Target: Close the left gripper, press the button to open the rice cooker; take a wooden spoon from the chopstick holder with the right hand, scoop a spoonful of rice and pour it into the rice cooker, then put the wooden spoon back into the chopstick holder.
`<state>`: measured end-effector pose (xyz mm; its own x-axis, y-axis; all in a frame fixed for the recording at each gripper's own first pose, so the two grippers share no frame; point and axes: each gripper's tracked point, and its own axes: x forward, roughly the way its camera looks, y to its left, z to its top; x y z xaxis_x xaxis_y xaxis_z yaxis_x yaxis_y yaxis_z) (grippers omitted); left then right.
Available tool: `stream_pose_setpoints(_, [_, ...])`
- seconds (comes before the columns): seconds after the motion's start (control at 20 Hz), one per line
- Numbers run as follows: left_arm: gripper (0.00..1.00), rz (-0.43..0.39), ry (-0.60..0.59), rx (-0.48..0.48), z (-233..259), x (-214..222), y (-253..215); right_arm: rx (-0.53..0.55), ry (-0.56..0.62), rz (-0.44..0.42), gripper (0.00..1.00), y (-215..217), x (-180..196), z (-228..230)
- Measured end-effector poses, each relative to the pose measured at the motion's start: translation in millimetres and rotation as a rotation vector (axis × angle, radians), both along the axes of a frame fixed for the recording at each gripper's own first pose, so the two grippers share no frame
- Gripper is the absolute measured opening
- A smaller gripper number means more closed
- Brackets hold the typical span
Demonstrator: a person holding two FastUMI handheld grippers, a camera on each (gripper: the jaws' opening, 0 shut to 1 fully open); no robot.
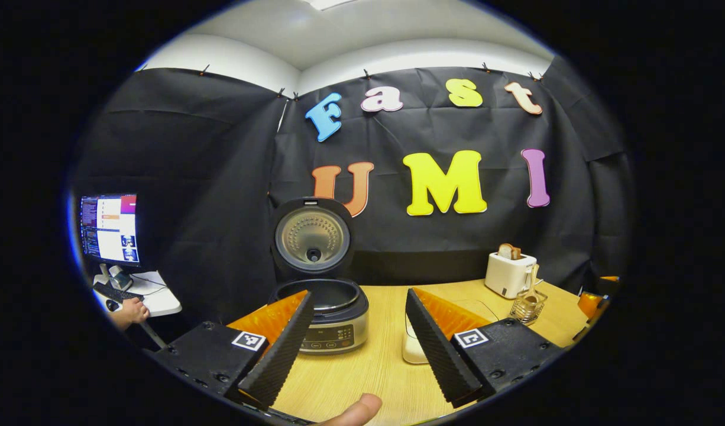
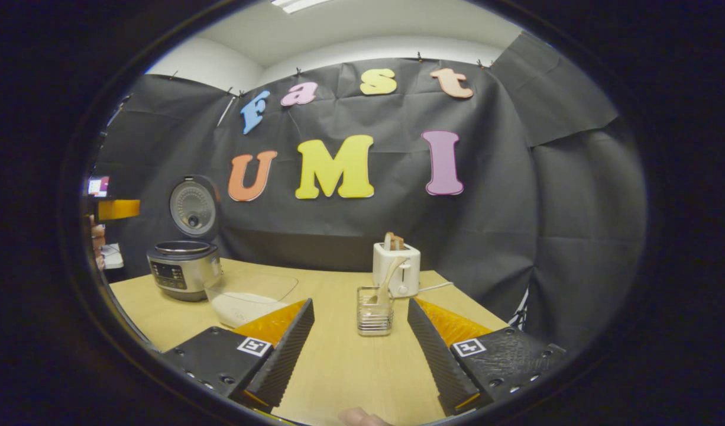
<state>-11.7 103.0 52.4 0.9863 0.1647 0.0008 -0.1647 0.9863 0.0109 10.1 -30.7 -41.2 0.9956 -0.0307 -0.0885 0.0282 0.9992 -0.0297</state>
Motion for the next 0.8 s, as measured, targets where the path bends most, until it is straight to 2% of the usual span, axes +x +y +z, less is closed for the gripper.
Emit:
stream_pose_setpoints(0.05, [0.99, -0.023, -0.013, 0.009, -2.7, -1.5, -6.4, -0.004, 0.004, -0.012, 0.96, -4.1, 3.9, -0.7])
stream_pose_setpoints(0.4, [1.00, -0.053, 0.001, 0.016, -22.7, -1.8, -9.7, -0.007, 0.047, -0.072, 0.96, -25.4, 52.2, -9.1])
stream_pose_setpoints(0.45, [0.99, -0.060, 0.016, 0.020, -26.8, -1.2, -10.5, -0.002, 0.057, -0.072, 0.94, -25.1, 59.6, -10.0])
stream_pose_setpoints(0.65, [0.99, -0.051, 0.025, 0.022, -31.1, 0.1, -7.2, -0.023, 0.092, -0.074, 0.97, -25.5, 86.1, -14.9])
stream_pose_setpoints(0.8, [0.99, -0.050, 0.034, 0.025, -35.4, 3.4, -7.6, -0.046, 0.102, -0.060, 0.95, -20.7, 107.3, -15.4])
